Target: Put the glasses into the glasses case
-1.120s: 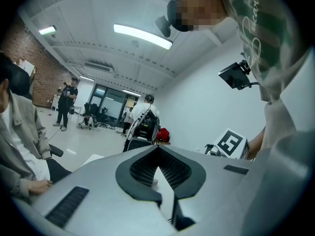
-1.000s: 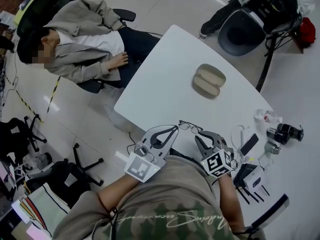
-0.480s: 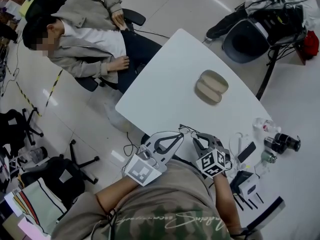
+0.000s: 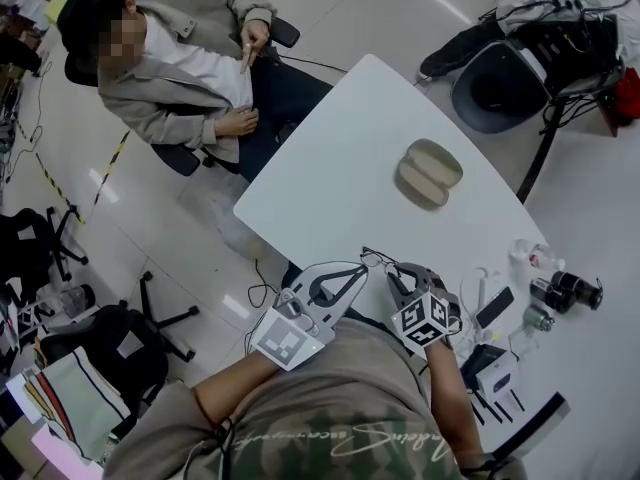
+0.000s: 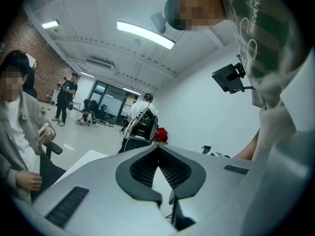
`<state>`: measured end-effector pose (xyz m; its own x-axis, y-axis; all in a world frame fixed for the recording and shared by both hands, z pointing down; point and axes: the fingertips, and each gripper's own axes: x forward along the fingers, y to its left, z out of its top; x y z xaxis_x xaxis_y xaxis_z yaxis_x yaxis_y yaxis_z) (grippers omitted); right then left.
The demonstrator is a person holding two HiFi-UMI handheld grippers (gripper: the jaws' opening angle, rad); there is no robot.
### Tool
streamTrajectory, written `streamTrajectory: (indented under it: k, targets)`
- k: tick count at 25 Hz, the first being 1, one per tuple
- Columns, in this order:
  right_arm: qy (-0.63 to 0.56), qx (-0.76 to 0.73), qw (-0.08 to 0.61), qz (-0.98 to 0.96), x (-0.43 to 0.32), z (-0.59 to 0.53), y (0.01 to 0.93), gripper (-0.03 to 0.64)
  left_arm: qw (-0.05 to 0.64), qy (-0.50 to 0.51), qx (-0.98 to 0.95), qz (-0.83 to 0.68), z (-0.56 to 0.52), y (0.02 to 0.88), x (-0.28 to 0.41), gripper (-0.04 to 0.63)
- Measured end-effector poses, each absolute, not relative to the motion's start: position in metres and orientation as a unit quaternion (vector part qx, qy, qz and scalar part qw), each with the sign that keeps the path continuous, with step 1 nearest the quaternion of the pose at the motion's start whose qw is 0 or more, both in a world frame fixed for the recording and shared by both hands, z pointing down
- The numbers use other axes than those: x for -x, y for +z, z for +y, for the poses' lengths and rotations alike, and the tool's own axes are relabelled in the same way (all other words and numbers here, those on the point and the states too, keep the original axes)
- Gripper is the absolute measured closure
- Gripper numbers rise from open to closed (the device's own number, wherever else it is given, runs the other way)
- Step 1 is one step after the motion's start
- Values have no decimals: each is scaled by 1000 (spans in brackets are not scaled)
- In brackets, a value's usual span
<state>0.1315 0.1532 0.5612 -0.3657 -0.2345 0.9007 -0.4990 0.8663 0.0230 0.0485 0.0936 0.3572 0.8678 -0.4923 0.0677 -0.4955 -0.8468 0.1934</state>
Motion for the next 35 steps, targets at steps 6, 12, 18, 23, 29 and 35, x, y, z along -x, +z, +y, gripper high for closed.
streamTrajectory:
  k: [6, 12, 18, 23, 29, 35]
  targets:
    - [126, -206, 534, -811, -135, 159, 577, 565, 90, 3, -959, -269, 95, 360, -47, 589]
    - [128, -189, 547, -805, -136, 159, 589, 565, 133, 4, -948, -288, 95, 368, -41, 589]
    - [130, -183, 553, -802, -133, 158, 593, 565, 119, 1, -952, -281, 94, 364, -45, 589]
    - [133, -177, 562, -797, -133, 164, 602, 565, 106, 2, -955, -275, 96, 360, -63, 589]
    - [138, -168, 577, -787, -133, 169, 613, 565, 84, -8, -956, -280, 92, 356, -75, 589]
    - [136, -168, 590, -778, -138, 168, 624, 565, 74, -17, -949, -305, 76, 357, -84, 589]
